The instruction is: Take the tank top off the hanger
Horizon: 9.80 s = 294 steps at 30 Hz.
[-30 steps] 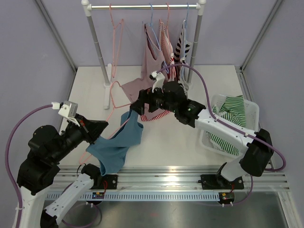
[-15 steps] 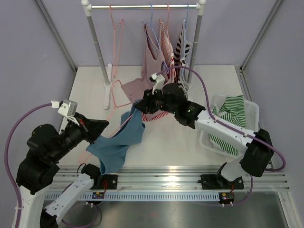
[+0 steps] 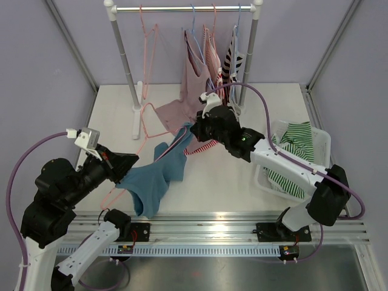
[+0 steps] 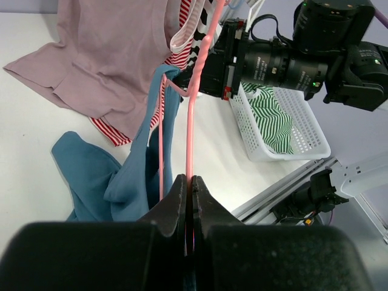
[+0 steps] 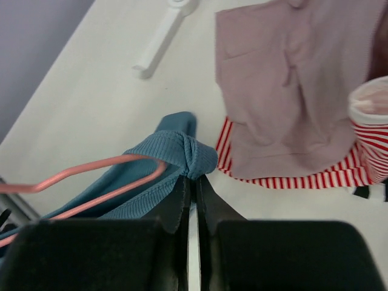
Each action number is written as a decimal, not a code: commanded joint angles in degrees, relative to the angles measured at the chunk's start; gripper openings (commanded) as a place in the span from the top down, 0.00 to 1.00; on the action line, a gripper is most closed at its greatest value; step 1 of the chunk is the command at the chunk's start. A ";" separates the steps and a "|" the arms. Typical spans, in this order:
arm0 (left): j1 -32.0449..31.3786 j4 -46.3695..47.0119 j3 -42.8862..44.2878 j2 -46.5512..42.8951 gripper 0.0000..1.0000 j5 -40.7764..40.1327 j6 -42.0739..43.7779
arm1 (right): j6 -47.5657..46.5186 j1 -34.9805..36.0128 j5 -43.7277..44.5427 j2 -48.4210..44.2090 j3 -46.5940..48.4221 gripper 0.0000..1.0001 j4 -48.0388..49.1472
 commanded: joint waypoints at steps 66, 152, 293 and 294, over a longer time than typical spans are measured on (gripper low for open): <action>-3.33 34.87 13.49 30.37 1.00 -25.26 2.85 | 3.05 0.33 -19.20 -16.67 8.34 1.00 -9.91; 7.30 15.79 -10.13 1.74 0.01 -20.60 0.92 | 10.08 10.44 22.19 -4.33 -13.13 1.00 -20.87; -7.99 18.60 -2.46 8.42 1.00 7.41 -0.39 | 23.73 -27.47 -40.78 -37.25 -17.69 0.01 7.17; -7.99 18.69 -3.62 7.36 1.00 7.96 -0.66 | 18.92 -24.48 -37.24 -35.07 -15.60 0.01 5.67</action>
